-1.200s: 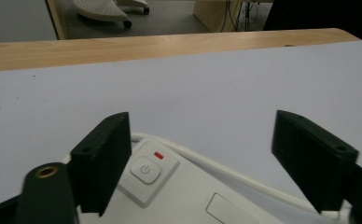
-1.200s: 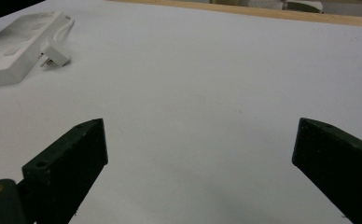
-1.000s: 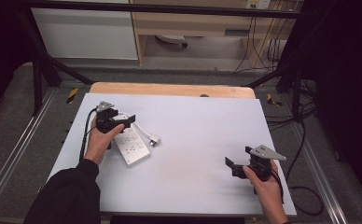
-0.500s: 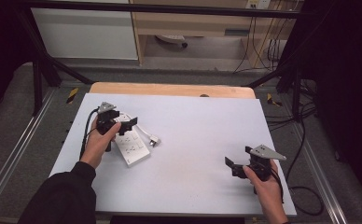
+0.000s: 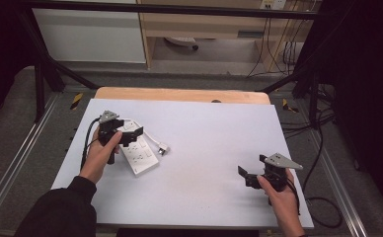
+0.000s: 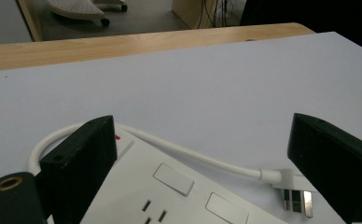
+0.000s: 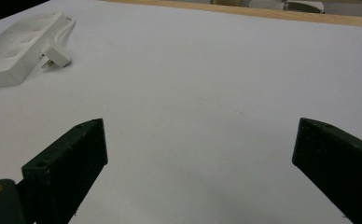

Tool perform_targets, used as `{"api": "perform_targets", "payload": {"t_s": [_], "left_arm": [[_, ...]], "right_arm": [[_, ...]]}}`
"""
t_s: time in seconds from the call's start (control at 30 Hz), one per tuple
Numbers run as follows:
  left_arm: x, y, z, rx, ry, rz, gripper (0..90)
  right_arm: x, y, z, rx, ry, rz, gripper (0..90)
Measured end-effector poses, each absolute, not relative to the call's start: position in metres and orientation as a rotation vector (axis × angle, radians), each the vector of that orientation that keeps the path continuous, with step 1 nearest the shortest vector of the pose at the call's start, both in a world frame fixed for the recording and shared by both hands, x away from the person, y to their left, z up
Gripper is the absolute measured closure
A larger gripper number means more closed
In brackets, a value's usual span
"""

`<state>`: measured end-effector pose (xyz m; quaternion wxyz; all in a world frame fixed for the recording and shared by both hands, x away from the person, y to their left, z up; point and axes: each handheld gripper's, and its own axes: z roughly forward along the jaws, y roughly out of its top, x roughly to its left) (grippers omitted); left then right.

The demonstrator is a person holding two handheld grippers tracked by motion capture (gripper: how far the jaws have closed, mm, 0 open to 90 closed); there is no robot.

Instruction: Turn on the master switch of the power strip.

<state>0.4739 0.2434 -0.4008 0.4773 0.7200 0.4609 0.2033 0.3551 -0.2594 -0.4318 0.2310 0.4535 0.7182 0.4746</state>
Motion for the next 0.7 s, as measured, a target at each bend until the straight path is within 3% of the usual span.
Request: {"api": "perform_targets", "payload": {"t_s": [0.7], "left_arm": [[0.449,0.253,-0.393,1.742,1.099,0.489,7.3]], "right_arm": [[0.355,-0.259,-0.432,1.245,1.976,1.304,3.5]]}}
